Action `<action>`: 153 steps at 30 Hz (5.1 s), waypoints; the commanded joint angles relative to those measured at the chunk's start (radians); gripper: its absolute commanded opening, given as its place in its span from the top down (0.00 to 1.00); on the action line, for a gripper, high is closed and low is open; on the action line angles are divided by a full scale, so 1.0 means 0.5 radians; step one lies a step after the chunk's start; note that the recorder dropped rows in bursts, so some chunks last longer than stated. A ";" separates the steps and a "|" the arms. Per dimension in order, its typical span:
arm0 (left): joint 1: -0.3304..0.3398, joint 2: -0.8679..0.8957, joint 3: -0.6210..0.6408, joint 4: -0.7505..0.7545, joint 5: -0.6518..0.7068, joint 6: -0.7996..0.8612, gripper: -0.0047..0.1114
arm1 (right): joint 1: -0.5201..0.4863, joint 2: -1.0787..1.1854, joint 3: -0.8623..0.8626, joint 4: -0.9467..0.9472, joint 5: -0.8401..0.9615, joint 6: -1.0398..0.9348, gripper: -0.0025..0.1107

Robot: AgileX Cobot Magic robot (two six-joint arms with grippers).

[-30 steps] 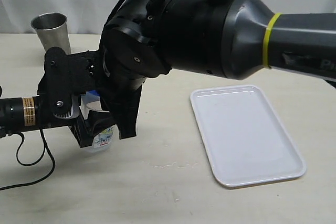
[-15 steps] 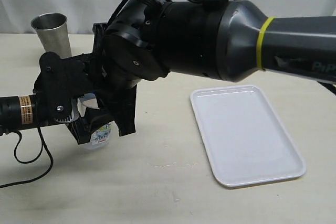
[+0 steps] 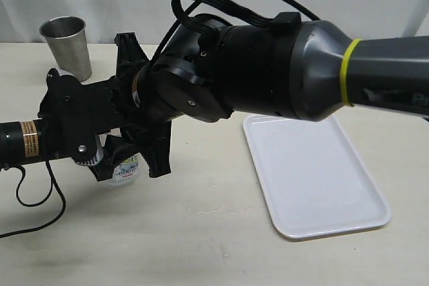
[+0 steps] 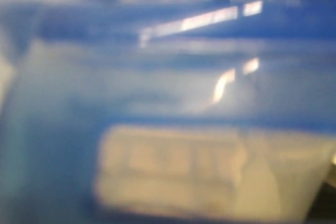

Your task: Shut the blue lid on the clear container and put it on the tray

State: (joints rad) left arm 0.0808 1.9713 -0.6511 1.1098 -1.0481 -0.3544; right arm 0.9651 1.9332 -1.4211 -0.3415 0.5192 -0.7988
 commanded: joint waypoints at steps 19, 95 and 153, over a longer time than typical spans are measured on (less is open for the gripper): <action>-0.093 -0.013 -0.007 0.170 -0.346 0.040 0.96 | 0.075 -0.223 0.121 0.505 0.308 0.277 0.58; -0.093 0.087 -0.007 0.090 -0.346 -0.025 0.96 | 0.053 -0.749 0.556 -0.241 -0.106 0.666 0.48; -0.093 0.087 -0.007 0.112 -0.346 -0.025 0.96 | 0.116 -0.451 0.468 -0.020 0.321 0.559 0.69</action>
State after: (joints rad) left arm 0.0343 2.0209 -0.6488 1.2097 -1.1718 -0.3256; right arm 1.0237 1.6851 -1.2010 -0.4202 0.5768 -0.5140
